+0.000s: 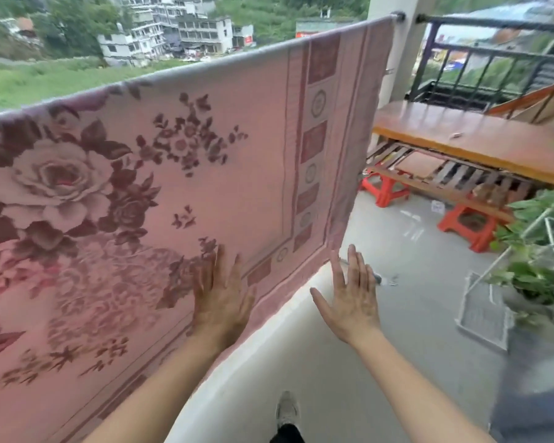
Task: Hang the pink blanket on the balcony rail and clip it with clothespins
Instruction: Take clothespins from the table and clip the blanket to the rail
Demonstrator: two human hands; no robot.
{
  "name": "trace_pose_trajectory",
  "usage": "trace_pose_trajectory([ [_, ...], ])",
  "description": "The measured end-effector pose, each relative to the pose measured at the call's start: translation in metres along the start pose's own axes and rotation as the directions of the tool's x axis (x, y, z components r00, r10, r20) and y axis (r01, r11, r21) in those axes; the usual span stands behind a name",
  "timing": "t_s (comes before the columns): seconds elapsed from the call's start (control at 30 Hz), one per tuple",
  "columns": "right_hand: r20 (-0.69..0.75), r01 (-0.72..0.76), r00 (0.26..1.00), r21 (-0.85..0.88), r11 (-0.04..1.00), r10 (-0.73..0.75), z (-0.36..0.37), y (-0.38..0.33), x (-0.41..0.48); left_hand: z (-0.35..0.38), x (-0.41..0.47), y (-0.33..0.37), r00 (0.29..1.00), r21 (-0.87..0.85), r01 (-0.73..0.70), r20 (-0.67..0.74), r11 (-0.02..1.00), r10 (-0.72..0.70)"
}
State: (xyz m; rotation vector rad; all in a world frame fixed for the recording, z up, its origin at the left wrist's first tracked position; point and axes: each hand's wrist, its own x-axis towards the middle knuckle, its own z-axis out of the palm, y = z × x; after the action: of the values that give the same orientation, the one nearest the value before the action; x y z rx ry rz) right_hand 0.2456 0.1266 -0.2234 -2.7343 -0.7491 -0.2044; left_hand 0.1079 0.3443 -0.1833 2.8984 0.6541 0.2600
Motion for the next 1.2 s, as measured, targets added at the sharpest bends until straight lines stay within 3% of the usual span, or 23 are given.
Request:
trace_pose_trajectory([
  [0.1,-0.01,-0.035,0.999,-0.074,0.997,0.034,0.005,0.067,0.055,0.034,0.085,0.055,0.998,-0.045,-0.067,0.001,0.997,0.068],
  [0.27,-0.073,-0.236,0.971,-0.105,0.966,0.229,-0.029,0.188,0.149,0.061,0.229,0.176,0.975,-0.154,-0.215,0.017,0.965,0.22],
  [0.47,-0.208,-0.488,0.86,-0.067,0.87,0.466,-0.075,0.326,0.222,0.088,0.371,0.342,0.874,-0.162,-0.483,-0.028,0.861,0.485],
  [0.63,-0.174,-0.593,0.798,-0.052,0.804,0.577,-0.062,0.439,0.271,0.144,0.451,0.461,0.801,-0.185,-0.588,0.008,0.788,0.599],
  [0.83,-0.076,-0.598,0.8,-0.012,0.801,0.596,-0.058,0.583,0.393,0.203,0.573,0.574,0.826,-0.074,-0.55,0.095,0.832,0.555],
  [0.93,-0.067,-0.549,0.834,-0.015,0.836,0.547,-0.073,0.641,0.463,0.215,0.642,0.618,0.855,-0.043,-0.508,0.098,0.86,0.51],
  [1.2,-0.004,-0.456,0.889,-0.083,0.886,0.457,-0.079,0.744,0.644,0.243,0.799,0.7,0.904,-0.051,-0.416,0.086,0.908,0.419],
])
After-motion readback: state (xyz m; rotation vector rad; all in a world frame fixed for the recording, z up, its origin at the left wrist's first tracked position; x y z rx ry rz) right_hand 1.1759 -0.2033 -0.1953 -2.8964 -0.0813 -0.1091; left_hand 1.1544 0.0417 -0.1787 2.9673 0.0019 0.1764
